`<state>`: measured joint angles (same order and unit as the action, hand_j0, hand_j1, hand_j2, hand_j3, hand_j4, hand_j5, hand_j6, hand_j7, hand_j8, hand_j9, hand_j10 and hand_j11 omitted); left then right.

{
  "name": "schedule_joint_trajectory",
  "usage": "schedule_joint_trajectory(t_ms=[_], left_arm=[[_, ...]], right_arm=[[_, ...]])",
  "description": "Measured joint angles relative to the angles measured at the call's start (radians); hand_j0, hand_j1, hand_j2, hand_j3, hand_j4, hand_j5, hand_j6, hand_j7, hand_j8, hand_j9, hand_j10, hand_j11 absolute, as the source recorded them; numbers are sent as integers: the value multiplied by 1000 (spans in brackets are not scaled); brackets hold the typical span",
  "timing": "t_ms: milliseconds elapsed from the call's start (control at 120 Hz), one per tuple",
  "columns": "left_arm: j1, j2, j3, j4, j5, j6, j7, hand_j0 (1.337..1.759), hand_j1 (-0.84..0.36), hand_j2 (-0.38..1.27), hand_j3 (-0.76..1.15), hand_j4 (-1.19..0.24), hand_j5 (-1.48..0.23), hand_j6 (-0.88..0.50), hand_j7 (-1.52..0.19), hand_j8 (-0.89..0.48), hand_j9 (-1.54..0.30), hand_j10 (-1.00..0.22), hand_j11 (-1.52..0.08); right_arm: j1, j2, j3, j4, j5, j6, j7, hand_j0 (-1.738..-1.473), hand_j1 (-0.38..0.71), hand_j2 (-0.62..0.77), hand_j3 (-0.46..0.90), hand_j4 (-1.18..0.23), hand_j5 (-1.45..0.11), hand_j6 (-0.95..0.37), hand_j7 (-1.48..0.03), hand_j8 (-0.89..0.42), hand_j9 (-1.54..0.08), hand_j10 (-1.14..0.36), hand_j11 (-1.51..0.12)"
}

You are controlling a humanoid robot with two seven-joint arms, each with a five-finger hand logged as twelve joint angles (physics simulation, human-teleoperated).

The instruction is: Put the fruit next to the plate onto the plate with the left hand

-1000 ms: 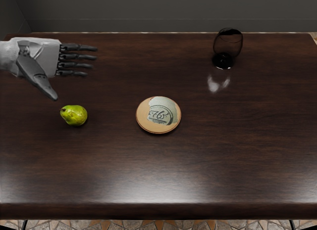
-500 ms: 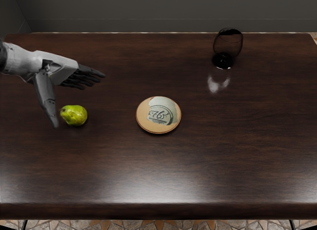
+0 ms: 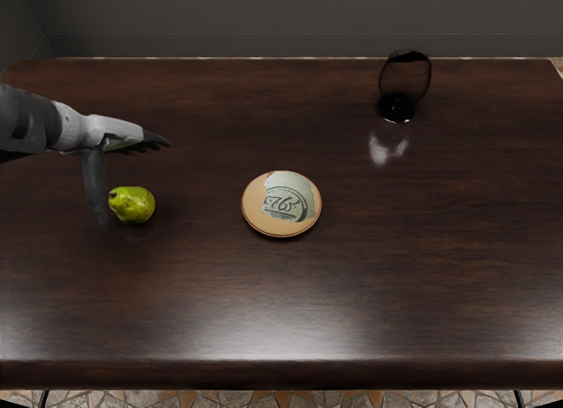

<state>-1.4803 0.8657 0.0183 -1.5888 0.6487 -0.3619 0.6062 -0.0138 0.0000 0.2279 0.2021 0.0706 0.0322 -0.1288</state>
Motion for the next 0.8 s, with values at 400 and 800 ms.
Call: schedule_joint_trajectory(t_ms=[400, 800], left_arm=[[132, -115, 121, 18, 276, 280, 5, 1658, 349, 1, 0, -4, -1, -6, 0, -5, 0, -4, 0], [221, -165, 126, 35, 401, 386, 5, 1658, 349, 2, 0, -4, -1, -6, 0, -5, 0, -4, 0]], right_arm=[[0, 0, -1, -1, 0, 0, 0, -1658, -317, -5, 0, -26, -34, -26, -34, -26, -34, -26, -34], [0, 0, -1, 0, 0, 0, 0, -1658, -317, -5, 0, -26, -34, -26, -34, -26, -34, -26, -34]])
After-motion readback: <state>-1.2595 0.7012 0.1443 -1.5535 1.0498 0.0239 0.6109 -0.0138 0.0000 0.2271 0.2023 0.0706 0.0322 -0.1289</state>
